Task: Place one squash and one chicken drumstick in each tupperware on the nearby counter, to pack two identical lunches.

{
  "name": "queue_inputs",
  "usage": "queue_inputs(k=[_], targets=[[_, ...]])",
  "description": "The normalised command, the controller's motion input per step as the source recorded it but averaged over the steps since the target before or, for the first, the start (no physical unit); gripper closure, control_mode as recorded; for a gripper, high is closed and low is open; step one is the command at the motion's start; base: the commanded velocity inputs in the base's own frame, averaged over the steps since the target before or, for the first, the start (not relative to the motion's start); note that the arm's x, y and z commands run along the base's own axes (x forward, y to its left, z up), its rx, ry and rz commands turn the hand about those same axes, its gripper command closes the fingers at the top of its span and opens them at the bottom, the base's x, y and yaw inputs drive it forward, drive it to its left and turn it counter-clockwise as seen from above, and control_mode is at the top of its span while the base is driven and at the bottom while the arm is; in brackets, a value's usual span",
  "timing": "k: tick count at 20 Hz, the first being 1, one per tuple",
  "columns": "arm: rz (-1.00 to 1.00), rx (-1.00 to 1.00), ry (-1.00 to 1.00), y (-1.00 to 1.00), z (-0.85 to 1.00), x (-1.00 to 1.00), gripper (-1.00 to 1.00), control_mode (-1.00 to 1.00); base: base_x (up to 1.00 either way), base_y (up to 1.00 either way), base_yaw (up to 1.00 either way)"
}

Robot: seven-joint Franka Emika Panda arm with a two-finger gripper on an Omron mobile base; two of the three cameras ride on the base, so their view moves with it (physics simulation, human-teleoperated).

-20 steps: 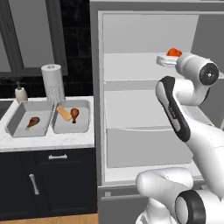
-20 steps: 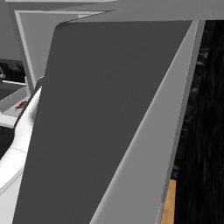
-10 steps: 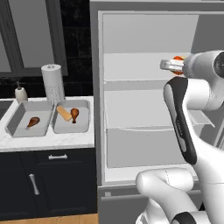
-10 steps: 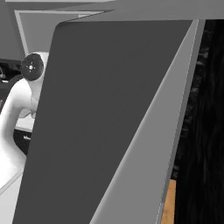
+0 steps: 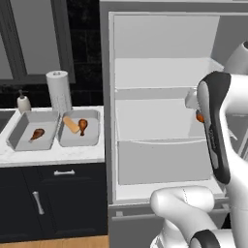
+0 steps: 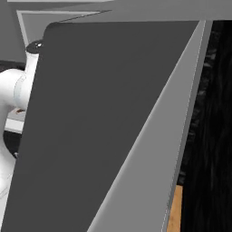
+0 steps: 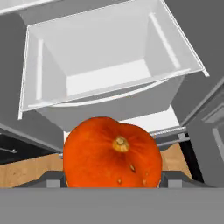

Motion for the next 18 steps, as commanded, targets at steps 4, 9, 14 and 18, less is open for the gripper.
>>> queue_inputs(k=[4,9,14,18], targets=[[0.0,0.0,0.0,0.0,0.0,0.0,1.0,1.0,-0.95,0.47,0.1],[0.0,0.0,0.0,0.0,0.0,0.0,1.0,1.0,-0.06,1.0,0.23],[0.0,0.0,0.0,0.0,0.0,0.0,1.0,1.0,0.74,1.0,0.09],[0.0,0.0,0.0,0.0,0.0,0.0,1.0,1.0,1.0,1.0,-0.01]])
